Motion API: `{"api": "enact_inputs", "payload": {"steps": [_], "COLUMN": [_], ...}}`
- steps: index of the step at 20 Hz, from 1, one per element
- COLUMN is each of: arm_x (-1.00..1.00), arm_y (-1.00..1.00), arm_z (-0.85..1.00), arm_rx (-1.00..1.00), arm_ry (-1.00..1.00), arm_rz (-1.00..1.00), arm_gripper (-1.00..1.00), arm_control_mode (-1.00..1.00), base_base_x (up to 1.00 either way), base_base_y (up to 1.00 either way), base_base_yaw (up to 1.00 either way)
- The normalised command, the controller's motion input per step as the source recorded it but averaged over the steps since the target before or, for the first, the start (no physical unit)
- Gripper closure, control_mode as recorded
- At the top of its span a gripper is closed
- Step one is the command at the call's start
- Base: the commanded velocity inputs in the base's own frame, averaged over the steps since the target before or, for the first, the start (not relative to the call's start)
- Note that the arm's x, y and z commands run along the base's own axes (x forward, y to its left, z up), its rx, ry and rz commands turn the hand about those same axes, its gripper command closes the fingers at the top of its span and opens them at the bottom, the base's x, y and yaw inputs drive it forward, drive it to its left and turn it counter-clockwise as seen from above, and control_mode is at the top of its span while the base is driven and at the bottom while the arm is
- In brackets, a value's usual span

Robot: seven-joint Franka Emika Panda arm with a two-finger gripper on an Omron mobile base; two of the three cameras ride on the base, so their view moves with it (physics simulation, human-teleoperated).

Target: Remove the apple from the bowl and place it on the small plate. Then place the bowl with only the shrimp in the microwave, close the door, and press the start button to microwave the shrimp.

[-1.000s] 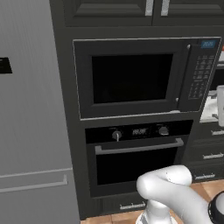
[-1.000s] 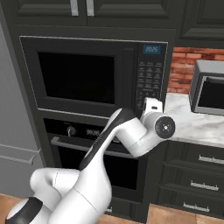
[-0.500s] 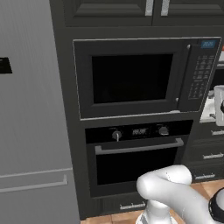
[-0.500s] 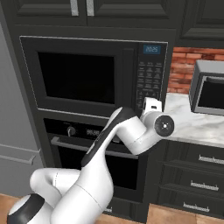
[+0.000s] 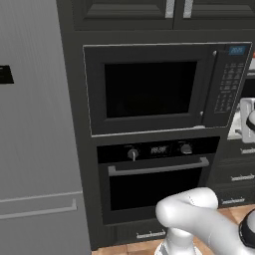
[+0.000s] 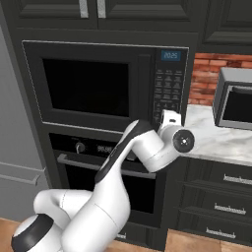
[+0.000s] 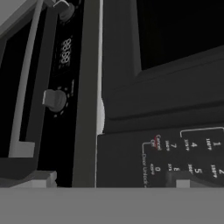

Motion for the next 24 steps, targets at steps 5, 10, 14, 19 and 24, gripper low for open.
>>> {"api": "enact_inputs", "payload": {"steps": [5, 10, 14, 19, 24], "arm_x": [0.14, 0.09, 0.07, 0.01, 0.11], "arm_y": [0.00, -0.04, -0.03, -0.11, -0.03], "arm_z": [0.00, -0.02, -0.07, -0.21, -0.04], "arm_rx": [0.00, 0.00, 0.00, 0.00, 0.00], "arm_ry": [0.00, 0.00, 0.00, 0.00, 0.00], "arm_rz": [0.00, 0.00, 0.00, 0.00, 0.00], "arm_gripper": [-1.00, -1.00, -1.00, -1.00, -1.00], "arm_control_mode": [-1.00, -1.00, -1.00, -1.00, -1.00], "base_base_x": [0.00, 0.00, 0.00, 0.00, 0.00], "base_base_y": [0.00, 0.00, 0.00, 0.00, 0.00], "base_base_yaw": [0.00, 0.00, 0.00, 0.00, 0.00]}}
